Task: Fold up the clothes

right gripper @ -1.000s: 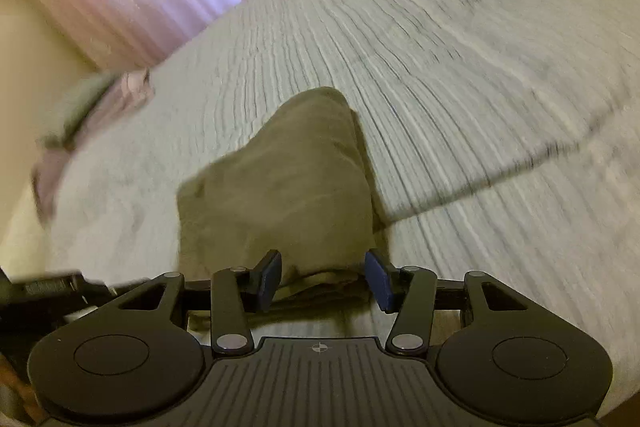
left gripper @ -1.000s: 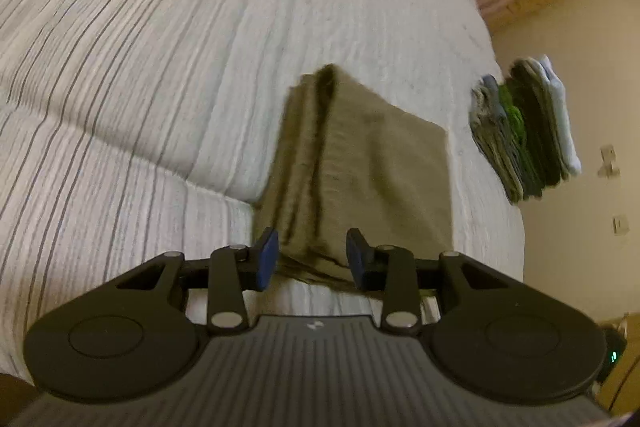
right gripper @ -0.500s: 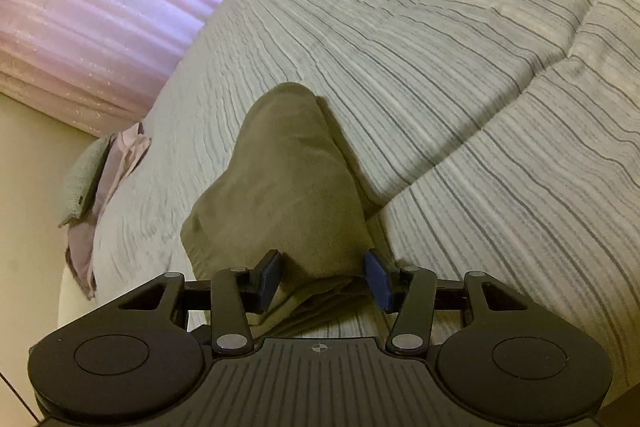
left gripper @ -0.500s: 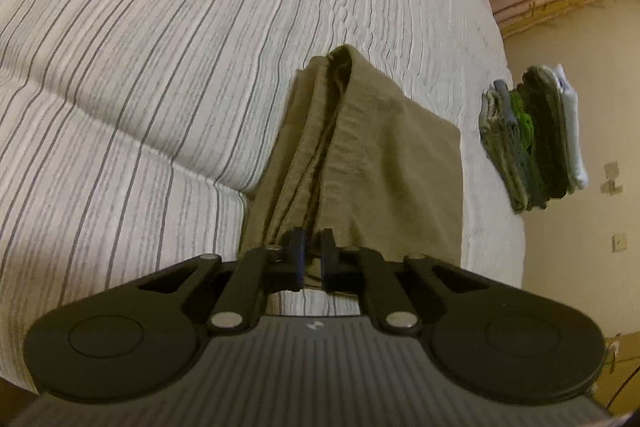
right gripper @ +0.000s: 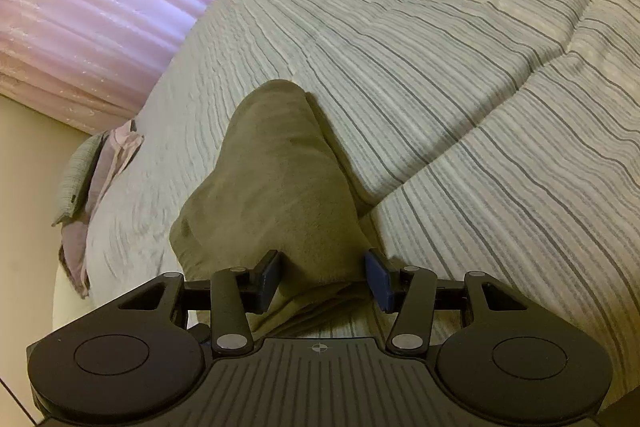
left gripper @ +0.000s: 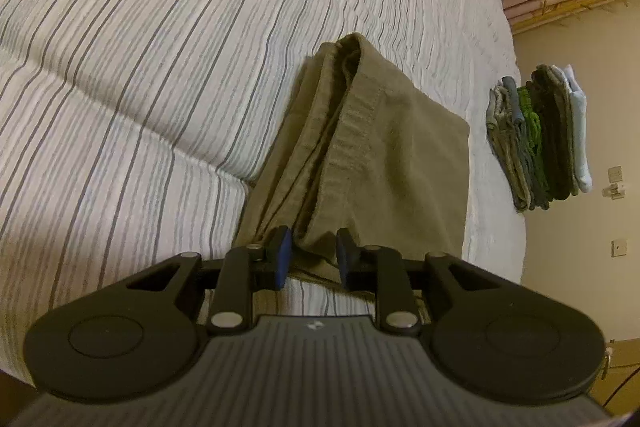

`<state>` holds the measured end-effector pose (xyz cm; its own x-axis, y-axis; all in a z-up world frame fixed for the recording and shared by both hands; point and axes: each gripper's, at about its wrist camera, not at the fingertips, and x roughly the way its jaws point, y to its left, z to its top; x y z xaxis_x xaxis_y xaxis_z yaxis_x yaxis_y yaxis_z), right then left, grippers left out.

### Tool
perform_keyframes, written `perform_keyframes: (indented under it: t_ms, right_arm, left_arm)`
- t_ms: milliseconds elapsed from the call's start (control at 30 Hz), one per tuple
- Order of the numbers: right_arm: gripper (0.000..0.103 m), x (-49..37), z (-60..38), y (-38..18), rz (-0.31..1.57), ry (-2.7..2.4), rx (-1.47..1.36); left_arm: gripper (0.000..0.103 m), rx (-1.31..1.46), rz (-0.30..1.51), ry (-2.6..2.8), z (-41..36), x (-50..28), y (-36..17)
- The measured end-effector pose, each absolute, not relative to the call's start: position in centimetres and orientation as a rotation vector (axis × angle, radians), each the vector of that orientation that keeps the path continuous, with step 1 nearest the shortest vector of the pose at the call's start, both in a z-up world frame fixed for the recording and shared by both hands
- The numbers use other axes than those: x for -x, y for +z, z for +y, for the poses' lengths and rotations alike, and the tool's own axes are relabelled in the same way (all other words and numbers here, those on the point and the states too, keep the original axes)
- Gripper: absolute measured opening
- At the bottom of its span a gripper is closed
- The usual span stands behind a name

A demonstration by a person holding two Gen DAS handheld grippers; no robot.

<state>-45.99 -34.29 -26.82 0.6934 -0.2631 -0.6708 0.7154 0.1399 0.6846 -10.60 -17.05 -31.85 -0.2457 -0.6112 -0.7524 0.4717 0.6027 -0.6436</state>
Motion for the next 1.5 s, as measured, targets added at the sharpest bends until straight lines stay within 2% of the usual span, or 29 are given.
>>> perform_keyframes:
  t_ms: [67,100,133,333,567,667,733,767,833,900,967,1000,1033,1067,1167,1233,1367,1500]
  right_arm:
    - [0.051,46.0,-34.4,-26.9,0.441,-0.748,-1.244]
    - [0.051,45.9,-34.4,-26.8,0.442,-0.752,-1.245]
    - [0.051,45.9,-34.4,-26.8,0.444,-0.753,-1.242]
    - [0.051,44.6,-34.3,-26.5,0.518,-0.756,-1.140]
    - [0.051,42.5,-34.5,-26.1,0.678,-0.762,-0.969]
    - [0.051,41.9,-35.2,-24.4,0.675,-0.748,-0.914]
    - [0.051,41.6,-36.1,-23.3,0.628,-0.737,-0.891]
    - [0.051,41.3,-36.8,-22.8,0.600,-0.736,-0.883]
    - [0.051,40.3,-38.6,-22.8,0.570,-0.747,-0.869]
    - [0.051,39.1,-40.5,-23.2,0.559,-0.755,-0.856]
    - [0.051,37.7,-42.0,-23.8,0.549,-0.754,-0.849]
    - [0.051,37.0,-42.7,-24.2,0.541,-0.746,-0.848]
    - [0.051,36.3,-43.2,-24.6,0.535,-0.741,-0.840]
    - [0.051,35.6,-43.6,-25.2,0.543,-0.745,-0.826]
    - [0.051,33.7,-44.8,-27.9,0.630,-0.789,-0.800]
    - [0.051,33.6,-45.2,-28.7,0.642,-0.803,-0.824]
    - [0.051,35.4,-43.7,-25.8,0.592,-0.808,-0.770]
    - [0.051,37.6,-39.9,-22.6,0.629,-0.748,-0.681]
  left_arm:
    - [0.013,0.119,1.496,-1.044,-17.6,10.6,-31.9]
    - [0.003,0.113,1.487,-1.062,-17.9,10.6,-31.8]
    - [0.002,0.113,1.477,-1.083,-18.0,10.6,-31.6]
    - [0.001,0.090,1.344,-1.150,-15.7,9.8,-29.4]
    - [0.003,-0.077,1.327,-1.131,-16.8,11.1,-31.7]
    - [0.012,-0.140,1.321,-1.133,-17.6,10.8,-30.3]
    - [0.031,-0.116,1.300,-1.124,-18.4,9.9,-29.1]
    - [0.033,-0.095,1.287,-1.123,-18.9,9.3,-28.6]
    - [0.046,-0.045,1.260,-1.120,-20.2,8.1,-27.9]
    - [0.048,-0.010,1.251,-1.116,-22.2,7.1,-28.1]
    - [0.044,-0.005,1.240,-1.121,-24.3,6.5,-29.0]
    - [0.033,-0.015,1.233,-1.126,-25.2,6.5,-29.4]
    - [0.008,-0.025,1.220,-1.134,-25.7,6.5,-29.9]
    - [0.003,-0.033,1.194,-1.132,-25.8,6.5,-30.3]
    - [0.003,-0.054,1.126,-1.117,-25.9,6.6,-31.5]
    - [0.007,-0.032,1.148,-1.073,-25.7,6.4,-32.7]
    - [0.011,-0.006,1.120,-1.028,-24.6,6.3,-31.0]
    - [0.009,-0.082,1.045,-1.106,-23.3,8.6,-27.3]
